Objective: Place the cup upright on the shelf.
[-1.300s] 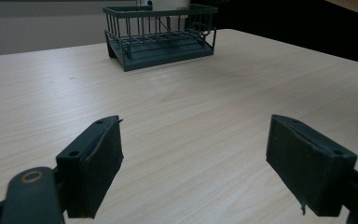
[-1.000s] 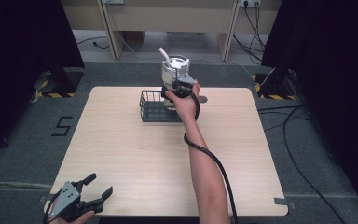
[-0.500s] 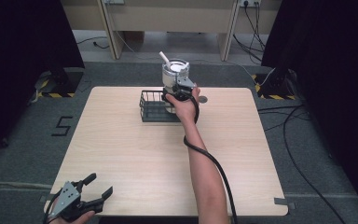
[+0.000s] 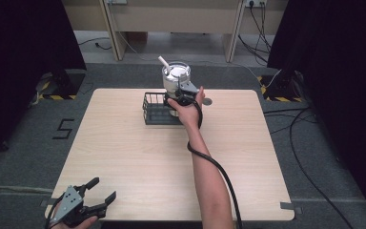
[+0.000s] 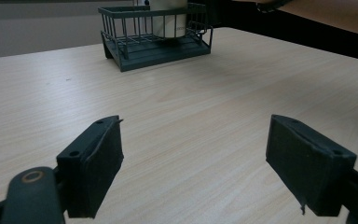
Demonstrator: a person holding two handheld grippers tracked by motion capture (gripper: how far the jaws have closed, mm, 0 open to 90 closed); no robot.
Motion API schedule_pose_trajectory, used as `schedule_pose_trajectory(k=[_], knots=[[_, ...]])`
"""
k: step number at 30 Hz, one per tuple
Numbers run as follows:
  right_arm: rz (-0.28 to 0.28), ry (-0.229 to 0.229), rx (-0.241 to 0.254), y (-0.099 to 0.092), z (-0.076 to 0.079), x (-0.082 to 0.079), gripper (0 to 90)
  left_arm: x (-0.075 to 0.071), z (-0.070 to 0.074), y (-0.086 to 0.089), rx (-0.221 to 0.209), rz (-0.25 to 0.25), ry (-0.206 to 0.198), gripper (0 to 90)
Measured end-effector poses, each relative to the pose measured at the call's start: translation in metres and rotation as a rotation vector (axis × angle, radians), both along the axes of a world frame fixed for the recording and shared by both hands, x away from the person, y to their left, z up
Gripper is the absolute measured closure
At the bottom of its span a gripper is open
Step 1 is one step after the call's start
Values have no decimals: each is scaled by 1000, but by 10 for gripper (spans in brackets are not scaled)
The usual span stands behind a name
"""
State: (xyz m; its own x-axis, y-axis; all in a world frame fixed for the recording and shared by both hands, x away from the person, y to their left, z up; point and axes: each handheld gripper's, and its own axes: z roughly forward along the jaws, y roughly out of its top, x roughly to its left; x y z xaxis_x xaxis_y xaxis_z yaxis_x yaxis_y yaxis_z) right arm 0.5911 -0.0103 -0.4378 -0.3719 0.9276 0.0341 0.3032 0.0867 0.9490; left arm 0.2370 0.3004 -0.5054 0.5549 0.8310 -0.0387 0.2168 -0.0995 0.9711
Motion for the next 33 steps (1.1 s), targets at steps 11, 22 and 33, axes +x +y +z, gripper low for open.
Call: schedule_pose_trajectory(k=[11,22,33], knots=[[17,-15,-12,-2,3,-9,28,0,0,0,0,1,0,179],[33,-35,-16,-7,10,-24,34,0,0,-1,5,4,-2,179],[40,-44,-24,-15,14,-40,39,0,0,-1,7,4,-6,179]])
